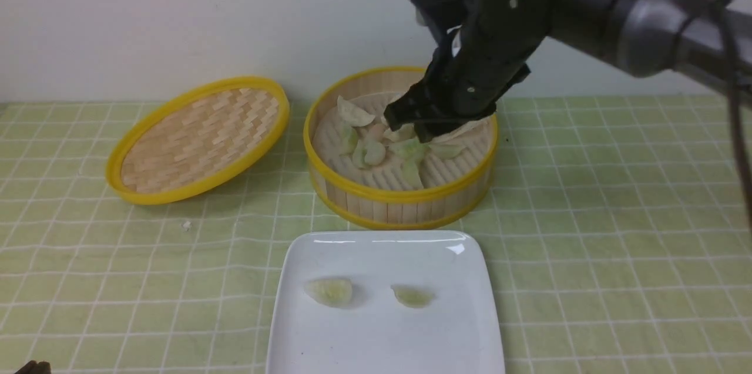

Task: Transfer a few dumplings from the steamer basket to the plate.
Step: Use the right arm to grab a dumpling from inside the steamer

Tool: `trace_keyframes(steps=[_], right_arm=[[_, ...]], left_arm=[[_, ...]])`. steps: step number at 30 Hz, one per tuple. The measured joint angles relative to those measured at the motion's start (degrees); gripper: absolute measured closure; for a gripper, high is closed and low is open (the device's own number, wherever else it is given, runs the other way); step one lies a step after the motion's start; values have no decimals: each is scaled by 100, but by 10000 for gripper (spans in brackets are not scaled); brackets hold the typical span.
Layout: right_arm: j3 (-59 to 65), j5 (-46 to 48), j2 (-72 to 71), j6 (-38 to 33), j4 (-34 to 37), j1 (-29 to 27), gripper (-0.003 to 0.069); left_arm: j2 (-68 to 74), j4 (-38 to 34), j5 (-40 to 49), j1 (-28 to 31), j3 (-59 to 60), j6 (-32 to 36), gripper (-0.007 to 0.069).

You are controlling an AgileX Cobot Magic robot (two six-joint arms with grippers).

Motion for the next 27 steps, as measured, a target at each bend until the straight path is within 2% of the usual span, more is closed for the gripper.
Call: trace_keyframes(steps=[3,7,14,17,20,21,22,27], right_arm=[[-404,100,522,21,-37,4,268],[-722,95,1002,26,-55,4,197],[-850,-302,1610,28,-345,4,186],[-850,-523,1782,95,-553,4,247],[-853,-650,1822,107,-596,4,390],[-858,-657,1822,107,-596,4,416],[-909,-630,1822,107,-598,4,481],[-1417,-46,1750,113,-605,4,501]], left_arm=[[0,0,0,0,0,0,631],[0,0,0,0,0,0,631],[0,0,0,0,0,0,631],[0,0,0,0,0,0,631],[0,0,0,0,0,0,631],[0,0,0,0,0,0,631],[0,0,0,0,0,0,631],[0,0,0,0,0,0,631]])
